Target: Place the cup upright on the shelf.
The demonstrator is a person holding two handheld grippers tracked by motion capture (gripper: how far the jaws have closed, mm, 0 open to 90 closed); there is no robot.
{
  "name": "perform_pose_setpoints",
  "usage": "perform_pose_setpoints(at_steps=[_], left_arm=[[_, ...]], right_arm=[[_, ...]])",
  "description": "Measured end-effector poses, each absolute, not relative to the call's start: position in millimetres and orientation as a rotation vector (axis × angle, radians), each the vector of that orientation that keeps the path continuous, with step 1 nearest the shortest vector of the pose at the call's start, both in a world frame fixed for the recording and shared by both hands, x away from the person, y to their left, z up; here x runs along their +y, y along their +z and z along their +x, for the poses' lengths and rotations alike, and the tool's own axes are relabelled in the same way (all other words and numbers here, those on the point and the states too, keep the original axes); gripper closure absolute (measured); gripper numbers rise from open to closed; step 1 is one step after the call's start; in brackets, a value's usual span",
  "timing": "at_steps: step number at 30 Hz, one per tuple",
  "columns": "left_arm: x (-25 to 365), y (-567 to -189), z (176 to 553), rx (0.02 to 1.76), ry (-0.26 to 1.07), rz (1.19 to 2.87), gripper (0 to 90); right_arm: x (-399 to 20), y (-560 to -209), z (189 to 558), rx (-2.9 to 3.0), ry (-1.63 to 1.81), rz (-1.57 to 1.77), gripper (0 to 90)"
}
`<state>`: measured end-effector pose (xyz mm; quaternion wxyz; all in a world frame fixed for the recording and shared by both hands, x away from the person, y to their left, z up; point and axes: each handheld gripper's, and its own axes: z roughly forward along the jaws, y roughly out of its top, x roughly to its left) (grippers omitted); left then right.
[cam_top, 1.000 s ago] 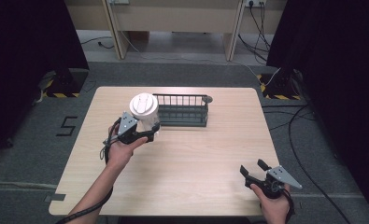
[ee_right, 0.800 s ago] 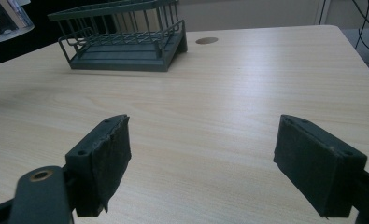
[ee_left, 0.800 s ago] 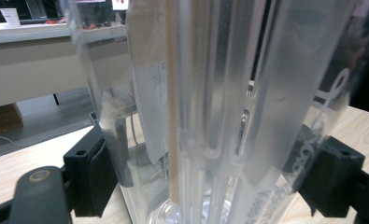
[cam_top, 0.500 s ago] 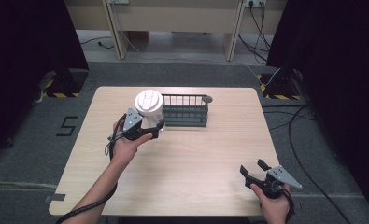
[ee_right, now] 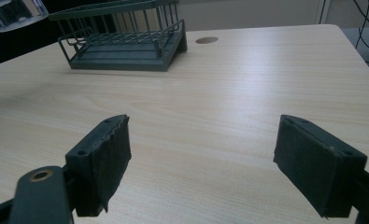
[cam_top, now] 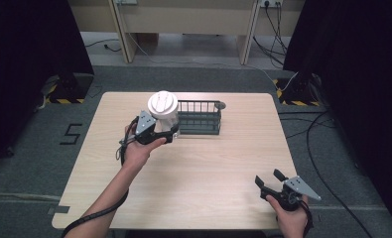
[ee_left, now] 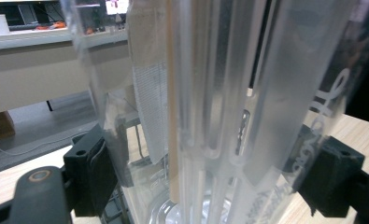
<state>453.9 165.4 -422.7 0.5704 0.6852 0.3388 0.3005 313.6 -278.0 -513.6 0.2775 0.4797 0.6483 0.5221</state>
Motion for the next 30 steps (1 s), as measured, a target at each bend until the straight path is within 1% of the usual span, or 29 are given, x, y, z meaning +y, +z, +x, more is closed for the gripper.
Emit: perform_pose_setpoints(at_steps=[30], left_arm=[[144.7, -412.9, 475.8, 0.787, 0.708, 1.606, 17.9]], right_arm=[[-278.6, -513.8, 314.1, 1.737, 1.409, 1.298, 19.1]])
